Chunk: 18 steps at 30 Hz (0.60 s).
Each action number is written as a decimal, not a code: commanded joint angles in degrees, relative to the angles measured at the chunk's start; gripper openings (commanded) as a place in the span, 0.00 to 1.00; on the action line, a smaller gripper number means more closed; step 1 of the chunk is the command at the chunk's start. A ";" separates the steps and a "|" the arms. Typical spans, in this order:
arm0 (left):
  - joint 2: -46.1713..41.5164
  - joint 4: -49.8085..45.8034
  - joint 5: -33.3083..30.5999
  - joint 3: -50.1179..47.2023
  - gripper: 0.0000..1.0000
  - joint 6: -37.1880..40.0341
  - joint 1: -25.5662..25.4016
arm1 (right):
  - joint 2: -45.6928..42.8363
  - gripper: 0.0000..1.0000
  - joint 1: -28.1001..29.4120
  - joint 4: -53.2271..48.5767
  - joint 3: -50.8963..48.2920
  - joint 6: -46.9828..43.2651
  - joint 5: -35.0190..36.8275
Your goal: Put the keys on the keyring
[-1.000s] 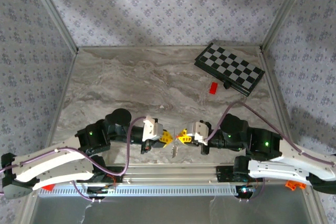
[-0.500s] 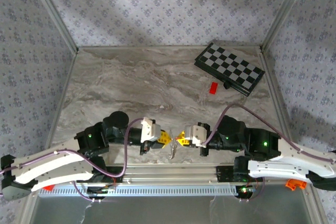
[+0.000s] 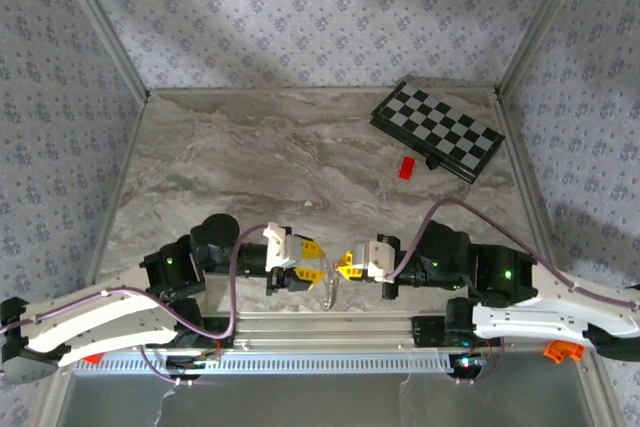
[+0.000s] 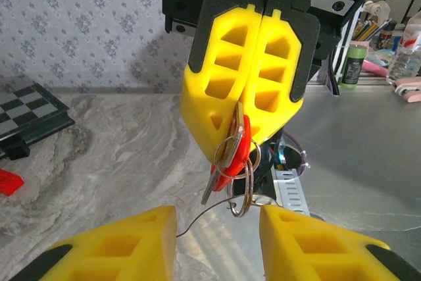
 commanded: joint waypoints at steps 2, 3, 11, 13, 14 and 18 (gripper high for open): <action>0.54 4.12 0.82 -0.04 0.30 -0.27 0.28 | 0.12 0.00 0.39 0.88 2.26 -1.20 0.87; 0.85 4.53 1.24 -0.04 0.27 -0.35 0.27 | 0.29 0.00 0.39 0.77 2.34 -1.29 0.96; 2.27 5.35 3.23 0.58 0.20 -0.75 0.32 | 0.57 0.00 0.39 0.74 2.35 -1.30 1.62; 2.36 5.25 3.21 0.67 0.10 -0.67 0.32 | 0.57 0.00 0.47 0.80 2.38 -1.30 1.57; 2.29 5.14 3.23 0.67 0.06 -0.64 0.25 | 0.57 0.00 0.43 0.77 2.35 -1.29 1.62; 1.93 4.63 3.15 0.70 0.00 -0.27 0.25 | 0.48 0.00 0.47 0.63 2.40 -1.29 1.86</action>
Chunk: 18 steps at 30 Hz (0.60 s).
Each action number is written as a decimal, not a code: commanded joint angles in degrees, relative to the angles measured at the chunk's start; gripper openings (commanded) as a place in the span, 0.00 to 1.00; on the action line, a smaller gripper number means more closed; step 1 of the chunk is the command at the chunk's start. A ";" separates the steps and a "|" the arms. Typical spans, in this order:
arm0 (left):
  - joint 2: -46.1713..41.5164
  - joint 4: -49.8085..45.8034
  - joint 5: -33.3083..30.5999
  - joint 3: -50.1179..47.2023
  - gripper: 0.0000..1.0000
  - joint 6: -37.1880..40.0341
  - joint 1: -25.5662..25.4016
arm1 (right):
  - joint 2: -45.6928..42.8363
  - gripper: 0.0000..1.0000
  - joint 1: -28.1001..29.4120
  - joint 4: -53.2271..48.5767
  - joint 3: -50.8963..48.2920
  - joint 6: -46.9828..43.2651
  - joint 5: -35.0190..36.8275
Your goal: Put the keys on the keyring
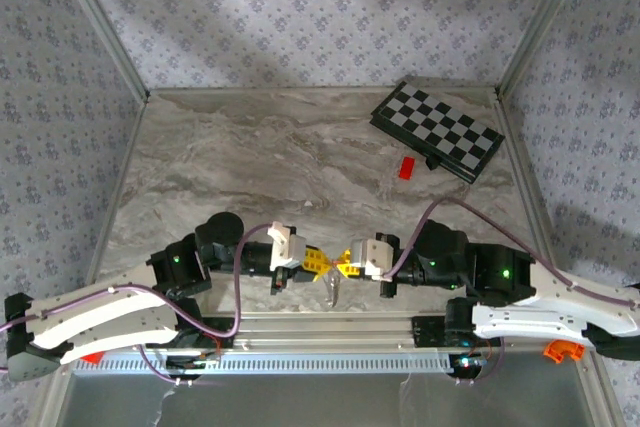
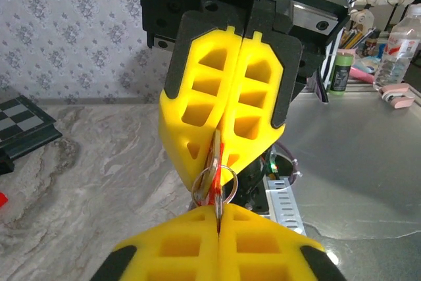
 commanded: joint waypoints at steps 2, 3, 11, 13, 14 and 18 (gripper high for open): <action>-0.99 0.82 0.67 0.73 0.00 0.47 0.25 | -0.73 0.00 0.48 0.77 1.92 -0.92 0.89; -1.39 0.71 0.49 0.70 0.00 0.64 0.25 | -0.95 0.00 0.48 0.64 1.89 -0.83 1.12; -4.72 1.15 -2.78 -0.97 0.00 0.98 0.31 | -2.50 0.00 0.48 0.98 0.66 0.05 2.28; -5.15 1.14 -3.19 -1.09 0.00 0.93 0.25 | -2.48 0.00 0.44 0.76 0.63 0.21 2.21; -5.28 1.11 -3.29 -1.05 0.00 0.94 0.25 | -2.45 0.00 0.46 0.68 0.62 0.22 2.18; -5.59 0.89 -3.57 -1.11 0.00 0.99 0.26 | -2.41 0.00 0.44 0.38 0.54 0.40 2.50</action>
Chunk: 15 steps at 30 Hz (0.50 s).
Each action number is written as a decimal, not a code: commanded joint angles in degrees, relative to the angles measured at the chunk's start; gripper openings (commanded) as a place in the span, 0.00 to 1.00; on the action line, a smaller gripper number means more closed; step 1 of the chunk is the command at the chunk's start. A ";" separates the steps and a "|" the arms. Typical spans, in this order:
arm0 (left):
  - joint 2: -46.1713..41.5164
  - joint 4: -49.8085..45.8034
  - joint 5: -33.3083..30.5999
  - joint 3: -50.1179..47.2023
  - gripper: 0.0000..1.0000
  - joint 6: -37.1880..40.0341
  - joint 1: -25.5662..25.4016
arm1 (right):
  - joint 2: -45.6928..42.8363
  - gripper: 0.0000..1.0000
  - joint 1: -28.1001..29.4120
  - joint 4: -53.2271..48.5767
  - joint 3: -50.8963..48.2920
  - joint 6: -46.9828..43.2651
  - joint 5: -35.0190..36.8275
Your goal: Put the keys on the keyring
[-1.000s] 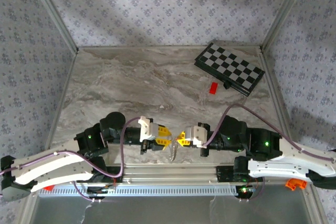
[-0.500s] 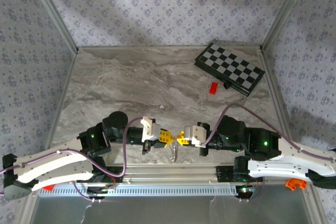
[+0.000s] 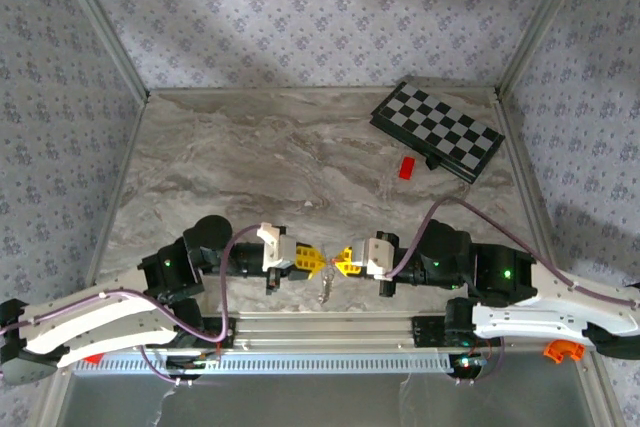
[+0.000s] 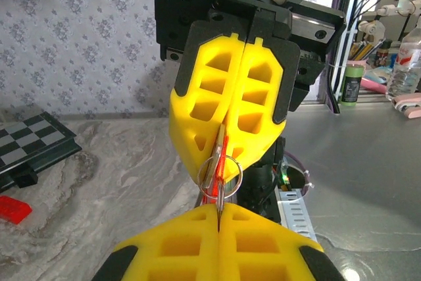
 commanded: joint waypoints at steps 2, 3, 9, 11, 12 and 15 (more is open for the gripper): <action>-2.40 0.43 -1.53 -0.50 0.00 0.57 0.25 | -2.13 0.00 0.19 -2.15 0.42 0.42 2.32; -2.60 0.51 -1.67 -0.54 0.00 0.46 0.25 | -2.15 0.00 0.20 -2.20 0.40 0.48 2.42; -2.57 0.94 -1.62 -0.62 0.00 0.50 0.26 | -1.82 0.00 0.26 -2.53 0.35 0.60 1.74; -2.38 1.13 -1.13 -0.61 0.00 0.48 0.33 | -1.32 0.00 0.33 -2.70 0.58 0.60 1.33; -2.21 1.05 -0.56 -0.55 0.00 0.29 0.25 | -1.19 0.00 0.32 -2.72 0.66 0.53 1.29; -0.84 -0.50 2.15 0.66 0.00 0.19 0.33 | -1.30 0.00 0.37 -2.49 0.66 0.32 1.21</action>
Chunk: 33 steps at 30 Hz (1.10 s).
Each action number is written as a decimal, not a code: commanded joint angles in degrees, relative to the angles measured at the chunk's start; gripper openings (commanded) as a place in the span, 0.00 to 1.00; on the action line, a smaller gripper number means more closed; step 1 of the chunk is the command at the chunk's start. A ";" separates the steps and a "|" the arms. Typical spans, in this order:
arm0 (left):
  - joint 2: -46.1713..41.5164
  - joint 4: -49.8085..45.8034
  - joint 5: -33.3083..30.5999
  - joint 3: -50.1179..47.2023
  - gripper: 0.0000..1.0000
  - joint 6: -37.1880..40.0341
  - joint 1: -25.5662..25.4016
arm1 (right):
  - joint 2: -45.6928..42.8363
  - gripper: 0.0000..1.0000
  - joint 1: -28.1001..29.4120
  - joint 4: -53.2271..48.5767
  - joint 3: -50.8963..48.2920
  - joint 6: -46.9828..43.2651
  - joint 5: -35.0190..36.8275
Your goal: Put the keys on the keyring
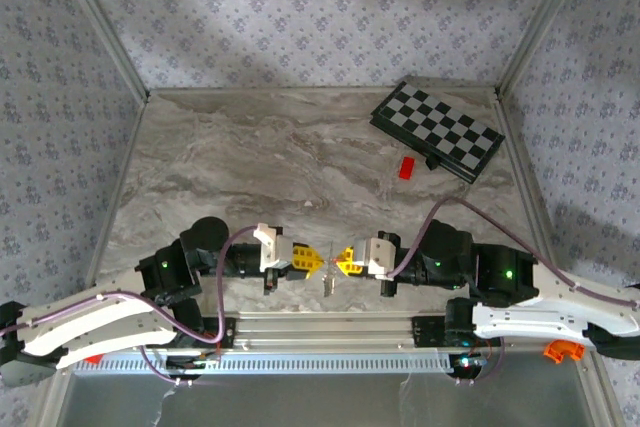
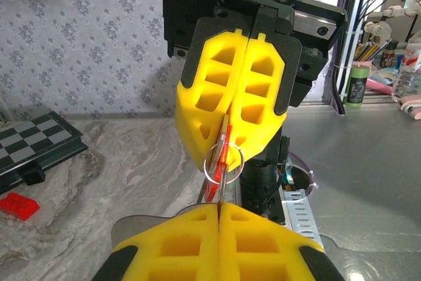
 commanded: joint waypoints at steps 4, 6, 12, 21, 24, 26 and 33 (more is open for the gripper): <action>1.47 -1.21 3.04 2.08 0.21 0.37 0.29 | -0.91 0.00 0.45 -1.54 0.77 -0.02 1.10; 1.61 -0.79 2.95 1.97 0.23 0.48 0.32 | -0.72 0.00 0.46 -1.54 0.77 -0.02 1.06; 2.80 0.88 3.71 1.94 0.24 0.30 0.29 | -0.46 0.00 0.45 -1.56 0.76 -0.02 1.04; 4.77 3.58 4.39 2.22 0.23 0.32 0.32 | -0.28 0.00 0.38 -1.46 0.64 -0.03 0.93; 5.07 4.56 4.44 2.15 0.21 0.04 0.28 | -0.28 0.00 0.42 -1.66 0.52 0.07 0.76; 5.25 5.03 4.45 2.15 0.21 0.01 0.32 | -0.20 0.00 0.44 -1.82 0.53 0.15 0.59; 4.59 4.18 3.53 2.33 0.24 0.21 0.28 | -0.27 0.00 0.46 -2.61 1.03 0.16 0.57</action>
